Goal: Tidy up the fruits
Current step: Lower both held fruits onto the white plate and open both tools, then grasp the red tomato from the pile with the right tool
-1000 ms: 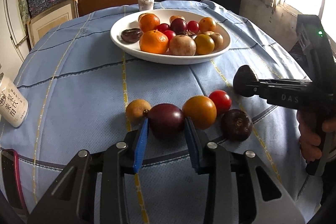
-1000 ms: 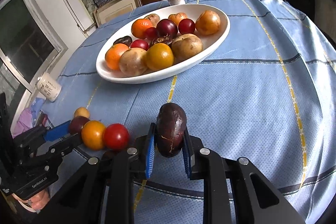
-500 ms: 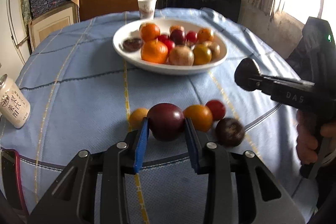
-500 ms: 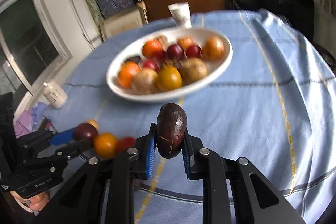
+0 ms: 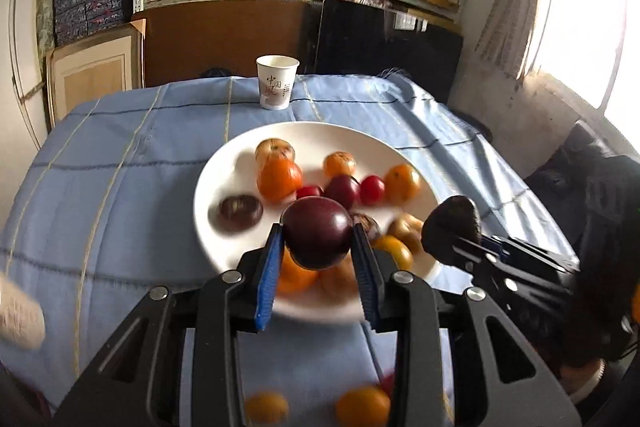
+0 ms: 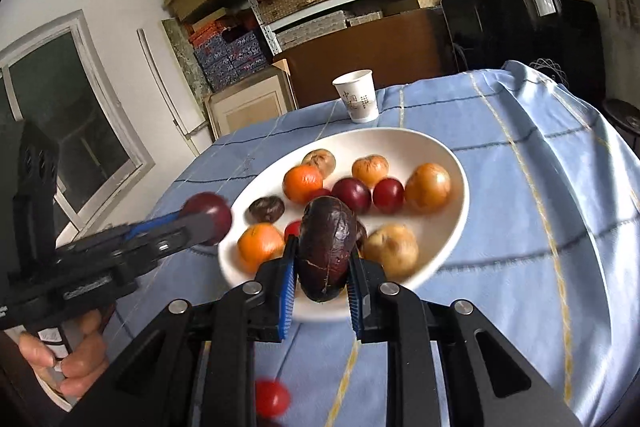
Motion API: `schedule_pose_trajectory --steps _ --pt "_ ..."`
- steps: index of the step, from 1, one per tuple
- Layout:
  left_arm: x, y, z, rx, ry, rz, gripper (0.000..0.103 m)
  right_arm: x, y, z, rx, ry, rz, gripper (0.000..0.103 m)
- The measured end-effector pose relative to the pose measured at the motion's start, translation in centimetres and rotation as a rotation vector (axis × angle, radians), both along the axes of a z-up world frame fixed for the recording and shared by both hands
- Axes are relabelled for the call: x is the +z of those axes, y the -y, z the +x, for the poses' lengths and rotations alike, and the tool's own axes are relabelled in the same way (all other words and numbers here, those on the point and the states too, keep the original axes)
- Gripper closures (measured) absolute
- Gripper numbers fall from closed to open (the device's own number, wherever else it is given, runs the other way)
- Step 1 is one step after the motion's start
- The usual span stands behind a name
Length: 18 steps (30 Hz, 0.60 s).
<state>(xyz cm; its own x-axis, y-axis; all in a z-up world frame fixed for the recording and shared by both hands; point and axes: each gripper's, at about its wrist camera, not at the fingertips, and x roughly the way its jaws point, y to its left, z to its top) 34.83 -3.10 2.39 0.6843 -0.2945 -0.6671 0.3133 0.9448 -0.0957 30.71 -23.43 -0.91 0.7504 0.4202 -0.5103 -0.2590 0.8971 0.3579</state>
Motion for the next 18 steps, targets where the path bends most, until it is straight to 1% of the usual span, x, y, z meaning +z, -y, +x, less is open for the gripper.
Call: schedule_pose_trajectory --steps 2,3,4,5,6,7,9,10,11,15,17,18 --pt "-0.3 0.6 1.4 0.002 -0.008 0.025 0.067 0.0 -0.2 1.2 0.006 -0.004 0.002 0.079" --pt "-0.5 0.8 1.9 0.004 -0.014 0.031 0.063 0.0 -0.2 1.6 0.004 -0.004 0.003 0.077" --pt "-0.5 0.9 2.4 0.018 -0.012 0.038 0.040 0.1 -0.2 2.1 0.000 -0.001 0.007 0.076" --pt "-0.5 0.8 2.7 0.048 -0.001 0.049 0.027 0.1 0.0 2.4 -0.002 0.000 0.012 0.067" --pt "-0.3 0.6 2.8 0.078 0.018 0.056 0.023 0.2 0.3 2.5 -0.013 0.001 0.017 0.060" --pt "0.1 0.2 2.7 0.086 0.030 0.043 0.019 0.3 0.7 2.4 -0.021 0.002 0.027 0.059" --pt "0.7 -0.8 2.0 0.099 0.027 -0.007 0.016 0.6 1.4 2.0 -0.024 -0.001 0.047 0.059" --pt "0.9 -1.4 1.4 0.111 0.024 -0.033 0.011 0.7 1.7 1.5 -0.016 -0.002 0.059 0.059" --pt "1.1 -2.0 0.8 0.127 0.022 -0.054 0.009 0.9 1.8 1.0 -0.009 0.000 0.063 0.059" --pt "0.4 -4.1 -2.4 0.171 0.004 -0.068 0.008 1.2 1.2 -1.5 0.041 0.004 0.064 0.059" --pt "-0.7 -5.4 -4.1 0.204 -0.006 -0.064 0.006 0.7 0.4 -3.0 0.066 -0.016 0.044 0.059" --pt "-1.4 -6.1 -5.0 0.225 -0.019 -0.047 0.006 0.1 -0.2 -3.8 0.080 -0.039 0.023 0.059"
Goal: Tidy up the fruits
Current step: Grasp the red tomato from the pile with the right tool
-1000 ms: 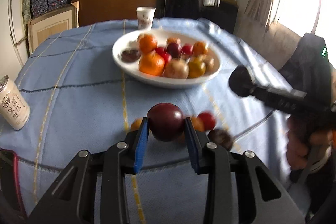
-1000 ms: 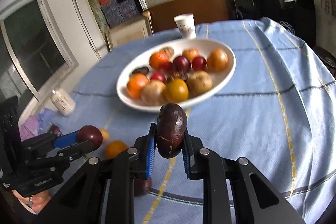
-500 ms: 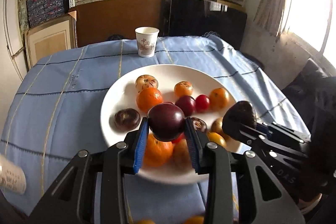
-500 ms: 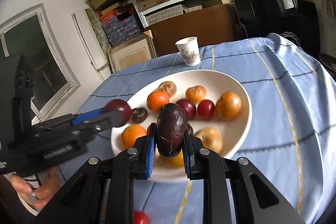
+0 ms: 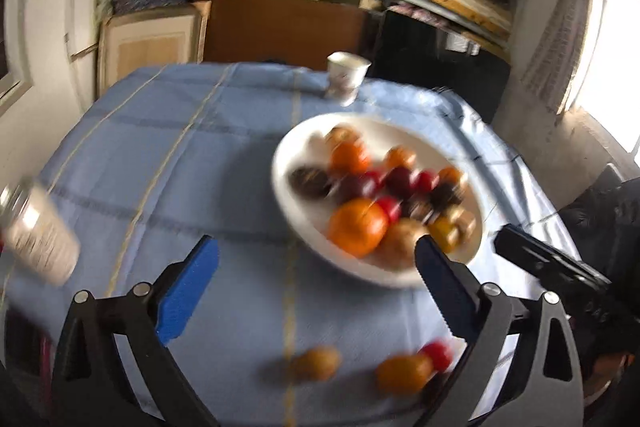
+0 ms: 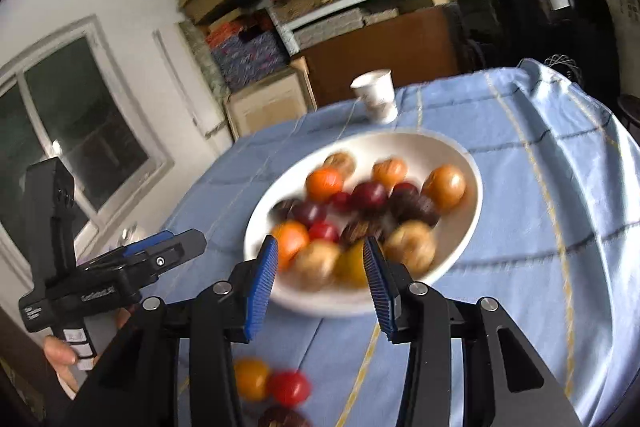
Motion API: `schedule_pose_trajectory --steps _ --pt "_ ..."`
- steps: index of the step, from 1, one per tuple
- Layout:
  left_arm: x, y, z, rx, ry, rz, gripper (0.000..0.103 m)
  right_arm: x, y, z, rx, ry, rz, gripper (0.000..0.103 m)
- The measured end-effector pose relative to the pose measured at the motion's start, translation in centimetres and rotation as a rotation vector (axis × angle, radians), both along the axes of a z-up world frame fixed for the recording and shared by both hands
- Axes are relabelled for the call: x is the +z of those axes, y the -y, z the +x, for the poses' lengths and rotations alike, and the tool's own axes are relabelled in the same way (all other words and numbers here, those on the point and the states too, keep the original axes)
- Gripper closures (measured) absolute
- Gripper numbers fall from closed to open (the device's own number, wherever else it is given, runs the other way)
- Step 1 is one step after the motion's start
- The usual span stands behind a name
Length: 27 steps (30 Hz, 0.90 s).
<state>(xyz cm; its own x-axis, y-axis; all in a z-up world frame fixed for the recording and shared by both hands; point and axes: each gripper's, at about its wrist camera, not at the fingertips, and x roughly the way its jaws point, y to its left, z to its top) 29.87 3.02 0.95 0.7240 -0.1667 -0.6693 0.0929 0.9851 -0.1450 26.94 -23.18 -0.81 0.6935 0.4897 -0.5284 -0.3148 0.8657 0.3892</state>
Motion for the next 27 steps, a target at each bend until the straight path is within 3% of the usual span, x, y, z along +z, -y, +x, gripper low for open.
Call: schedule_pose_trajectory --steps 2,5,8,11,18,27 --pt "-1.1 -1.2 -1.4 0.049 -0.028 0.031 0.006 -0.9 -0.8 -0.8 0.021 -0.035 -0.039 0.059" --pt "-2.0 -2.6 -2.5 0.120 -0.062 0.076 0.006 -2.2 -1.8 -1.7 0.042 -0.083 -0.101 0.068" --pt "-2.3 -4.0 -3.2 0.163 -0.074 0.060 0.006 -2.9 -2.1 -2.3 0.070 -0.126 -0.104 0.071" --pt "-2.1 -4.4 -3.7 0.154 -0.077 0.042 0.006 -3.5 -2.1 -2.6 0.094 -0.165 -0.087 0.071" --pt "-1.8 -3.3 -4.0 0.138 -0.062 0.091 0.006 -3.9 -2.9 -3.0 0.122 -0.176 -0.120 0.072" --pt "-1.8 -2.9 -4.0 0.138 -0.064 0.106 0.006 -4.5 -3.0 -2.5 0.146 -0.217 -0.057 0.071"
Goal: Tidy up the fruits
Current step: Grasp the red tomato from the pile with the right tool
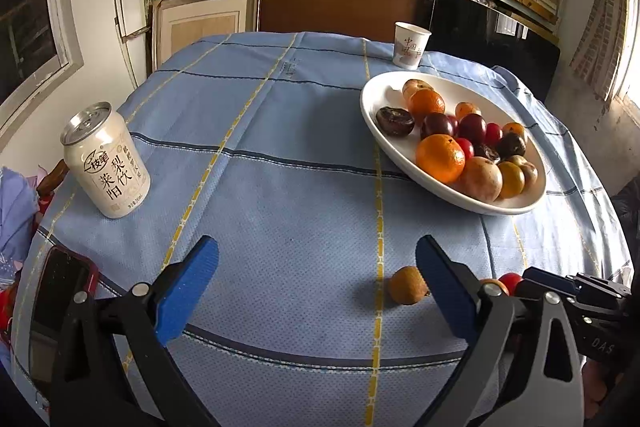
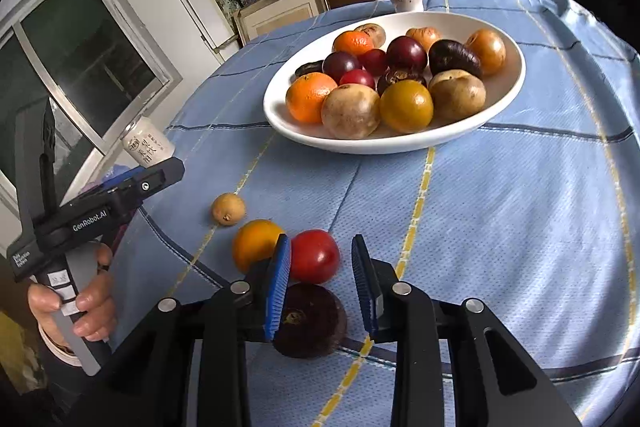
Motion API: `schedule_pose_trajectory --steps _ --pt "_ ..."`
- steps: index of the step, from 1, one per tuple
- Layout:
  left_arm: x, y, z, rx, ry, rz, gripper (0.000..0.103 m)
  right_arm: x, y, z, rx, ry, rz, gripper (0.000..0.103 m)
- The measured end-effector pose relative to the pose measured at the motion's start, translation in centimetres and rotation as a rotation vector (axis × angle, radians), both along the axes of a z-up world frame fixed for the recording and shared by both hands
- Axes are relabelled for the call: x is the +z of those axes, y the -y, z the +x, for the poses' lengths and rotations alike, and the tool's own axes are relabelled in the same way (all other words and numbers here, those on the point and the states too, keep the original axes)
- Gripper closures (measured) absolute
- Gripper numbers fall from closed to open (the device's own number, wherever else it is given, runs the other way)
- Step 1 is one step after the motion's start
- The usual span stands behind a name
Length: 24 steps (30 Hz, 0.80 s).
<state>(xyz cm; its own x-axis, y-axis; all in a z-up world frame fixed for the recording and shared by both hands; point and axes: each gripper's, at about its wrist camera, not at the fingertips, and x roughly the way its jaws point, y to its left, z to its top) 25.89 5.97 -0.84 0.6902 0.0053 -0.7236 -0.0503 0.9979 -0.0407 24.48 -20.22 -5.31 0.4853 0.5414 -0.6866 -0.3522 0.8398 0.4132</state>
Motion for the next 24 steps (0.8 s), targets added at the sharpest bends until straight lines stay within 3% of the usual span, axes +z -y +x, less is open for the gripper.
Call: schedule_pose_trajectory --steps 10,17,24 --pt "-0.1 -0.2 0.0 0.007 -0.005 -0.004 0.006 -0.3 -0.8 -0.1 0.028 -0.002 -0.016 0.070" --pt "-0.2 -0.1 0.1 0.004 -0.012 -0.003 0.005 -0.6 -1.6 -0.1 0.035 0.009 -0.054 0.057" --pt "-0.4 0.0 0.2 0.011 -0.014 0.007 0.005 -0.7 -1.6 0.2 0.028 0.009 -0.046 0.059"
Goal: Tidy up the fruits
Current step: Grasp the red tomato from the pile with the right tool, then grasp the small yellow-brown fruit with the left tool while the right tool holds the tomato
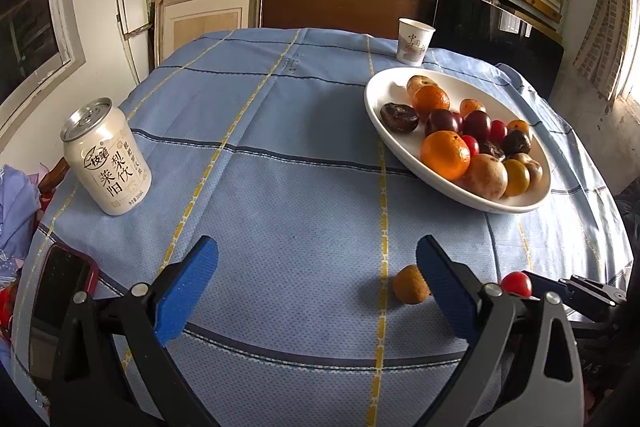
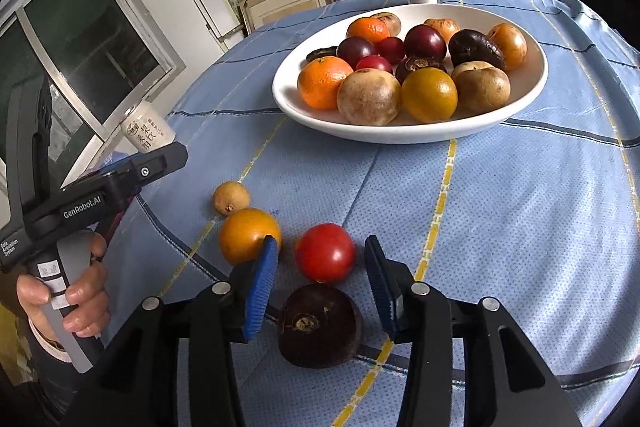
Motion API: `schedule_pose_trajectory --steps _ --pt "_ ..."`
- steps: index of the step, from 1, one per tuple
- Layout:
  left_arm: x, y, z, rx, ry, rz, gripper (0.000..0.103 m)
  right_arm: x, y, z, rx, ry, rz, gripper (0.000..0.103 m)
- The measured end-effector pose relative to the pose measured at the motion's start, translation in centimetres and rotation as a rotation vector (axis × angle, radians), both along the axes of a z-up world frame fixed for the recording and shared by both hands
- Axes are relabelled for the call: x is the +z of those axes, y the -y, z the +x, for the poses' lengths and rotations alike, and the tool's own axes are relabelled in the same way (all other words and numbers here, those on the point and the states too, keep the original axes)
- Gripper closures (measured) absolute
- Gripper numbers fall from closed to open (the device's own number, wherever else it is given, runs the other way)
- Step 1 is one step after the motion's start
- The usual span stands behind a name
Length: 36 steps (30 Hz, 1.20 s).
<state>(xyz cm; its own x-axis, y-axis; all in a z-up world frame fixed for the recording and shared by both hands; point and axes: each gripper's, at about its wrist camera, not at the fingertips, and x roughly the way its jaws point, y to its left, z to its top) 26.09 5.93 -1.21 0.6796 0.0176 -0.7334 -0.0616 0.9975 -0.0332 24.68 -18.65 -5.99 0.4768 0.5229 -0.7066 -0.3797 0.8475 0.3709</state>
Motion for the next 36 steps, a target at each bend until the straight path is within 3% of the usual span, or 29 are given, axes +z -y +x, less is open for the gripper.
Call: schedule_pose_trajectory --steps 5,13,19,21,23,26,36 --pt "-0.1 -0.1 0.1 0.002 -0.002 0.000 0.005 -0.1 0.2 0.2 -0.006 -0.005 0.001 0.073" --pt "-0.3 0.2 0.1 -0.016 -0.010 -0.004 0.005 0.5 0.8 -0.2 -0.030 0.022 0.001 0.073" --pt "-1.1 0.9 0.4 -0.123 -0.062 -0.106 0.005 1.4 2.3 -0.1 -0.083 0.042 0.028 0.073" --pt "-1.3 1.3 0.5 -0.155 -0.076 -0.131 0.009 1.3 2.5 0.2 -0.086 0.025 0.048 0.073" --pt "-1.6 1.7 0.5 -0.184 -0.092 -0.139 0.028 1.1 2.7 0.4 -0.094 0.013 0.051 0.073" --pt "-2.1 2.4 0.6 -0.212 -0.116 -0.137 0.039 1.1 2.6 0.3 -0.095 0.018 0.045 0.073" --pt "-2.8 4.3 0.6 -0.239 -0.108 -0.020 0.040 1.3 2.6 0.1 -0.099 0.024 0.041 0.073"
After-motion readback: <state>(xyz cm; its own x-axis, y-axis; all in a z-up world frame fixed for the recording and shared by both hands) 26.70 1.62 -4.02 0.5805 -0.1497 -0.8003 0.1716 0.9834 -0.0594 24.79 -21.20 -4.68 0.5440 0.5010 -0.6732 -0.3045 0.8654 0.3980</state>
